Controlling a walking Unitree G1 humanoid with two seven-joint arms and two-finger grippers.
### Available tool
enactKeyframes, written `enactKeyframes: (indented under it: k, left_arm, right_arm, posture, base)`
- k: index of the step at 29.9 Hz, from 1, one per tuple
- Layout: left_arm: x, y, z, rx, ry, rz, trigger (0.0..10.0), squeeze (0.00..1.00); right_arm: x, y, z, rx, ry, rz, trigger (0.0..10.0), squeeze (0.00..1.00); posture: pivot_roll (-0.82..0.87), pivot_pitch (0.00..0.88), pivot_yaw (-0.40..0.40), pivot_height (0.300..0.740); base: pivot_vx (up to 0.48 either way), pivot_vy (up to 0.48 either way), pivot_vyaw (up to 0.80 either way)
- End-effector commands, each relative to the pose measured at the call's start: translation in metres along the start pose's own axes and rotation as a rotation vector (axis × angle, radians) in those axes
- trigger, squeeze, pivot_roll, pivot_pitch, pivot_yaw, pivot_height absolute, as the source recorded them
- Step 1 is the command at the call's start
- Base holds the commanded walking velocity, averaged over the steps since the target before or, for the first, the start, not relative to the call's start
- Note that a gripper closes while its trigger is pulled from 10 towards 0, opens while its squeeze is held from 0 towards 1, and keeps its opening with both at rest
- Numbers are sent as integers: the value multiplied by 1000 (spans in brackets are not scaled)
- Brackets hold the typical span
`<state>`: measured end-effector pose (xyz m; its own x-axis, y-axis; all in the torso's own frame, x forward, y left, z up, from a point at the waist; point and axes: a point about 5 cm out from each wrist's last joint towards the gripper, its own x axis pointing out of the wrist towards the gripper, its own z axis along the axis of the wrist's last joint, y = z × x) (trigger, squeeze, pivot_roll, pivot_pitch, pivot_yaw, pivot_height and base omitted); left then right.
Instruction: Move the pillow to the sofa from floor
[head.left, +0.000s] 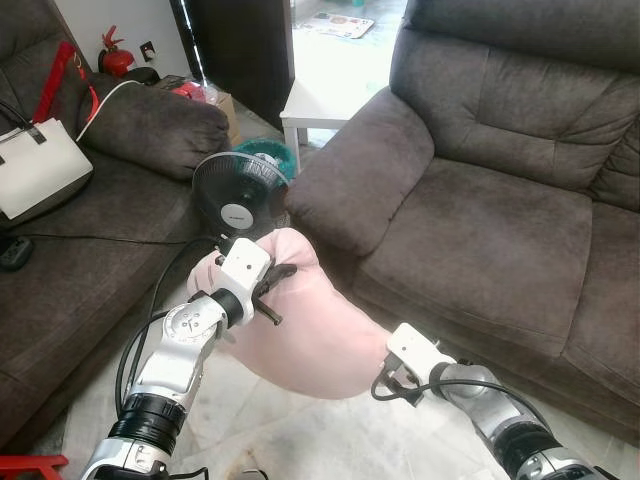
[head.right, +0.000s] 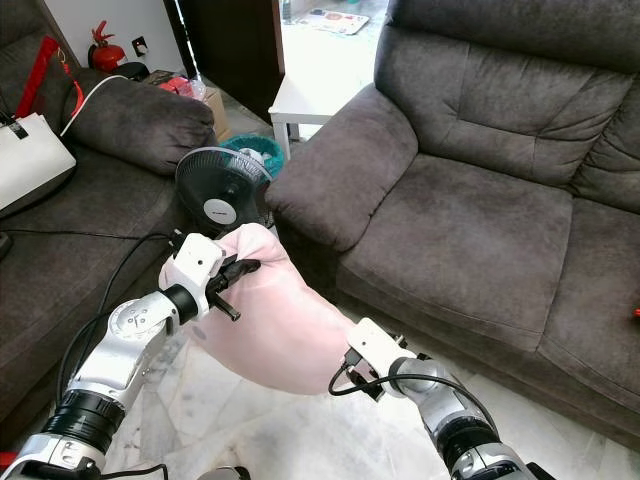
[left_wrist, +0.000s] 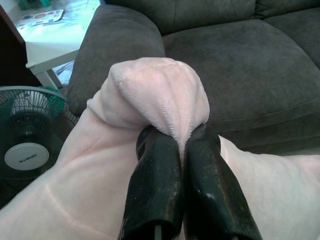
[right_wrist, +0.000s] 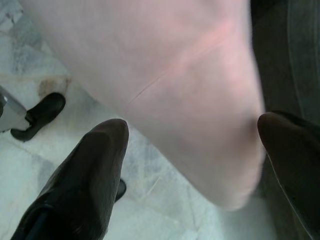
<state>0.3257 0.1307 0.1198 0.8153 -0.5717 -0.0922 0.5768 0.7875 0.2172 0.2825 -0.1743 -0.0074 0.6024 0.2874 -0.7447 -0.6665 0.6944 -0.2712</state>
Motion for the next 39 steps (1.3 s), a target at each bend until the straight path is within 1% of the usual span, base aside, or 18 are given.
enactKeyframes:
  k: [1, 4, 6, 12, 17, 21, 23, 32, 34, 39]
  left_arm:
    - [3, 3, 28, 49, -112, -5, 10000, 0]
    - [4, 2, 29, 51, -114, -9, 10000, 0]
    - [3, 1, 29, 66, -109, -22, 10000, 0]
    - [3, -2, 27, 92, -98, -57, 10000, 0]
    - [4, -6, 27, 106, -94, -82, 10000, 0]
    - [5, -6, 29, 110, -98, -83, 10000, 0]
    - [5, -6, 29, 111, -99, -82, 10000, 0]
    - [5, -7, 30, 114, -101, -87, 10000, 0]
    - [5, -7, 30, 115, -101, -86, 10000, 0]
    - [6, -8, 29, 120, -96, -89, 10000, 0]
  right_arm:
    - [1, 7, -9, 2, 47, 20, 10000, 0]
    - [2, 8, -11, 3, 62, 17, 10000, 0]
    - [2, 8, -15, 1, 86, -2, 10000, 0]
    - [2, 5, -16, 9, 95, -34, 10000, 0]
    - [2, 3, -18, -11, 120, -48, 10000, 0]
    - [3, 8, -22, -4, 140, -17, 10000, 0]
    - [3, 12, -25, -29, 163, 11, 10000, 0]
    - [3, 16, -31, -22, 184, 6, 10000, 0]
    - [3, 15, -30, -19, 178, 4, 0, 0]
    - [4, 15, -30, -23, 175, 3, 0, 0]
  posture:
    - [134, 95, 45, 740]
    - [135, 96, 46, 740]
    - [139, 95, 45, 740]
    - [138, 94, 44, 740]
    - [136, 93, 44, 740]
    - [136, 93, 45, 740]
    - [136, 91, 44, 740]
    - [137, 87, 43, 740]
    - [136, 86, 43, 740]
    - [135, 86, 43, 740]
  base:
    - [0, 0, 0]
    - [0, 0, 0]
    - [0, 0, 0]
    - [0, 0, 0]
    - [0, 0, 0]
    - [0, 0, 0]
    - [0, 0, 0]
    - [0, 0, 0]
    - [0, 0, 0]
    - [0, 0, 0]
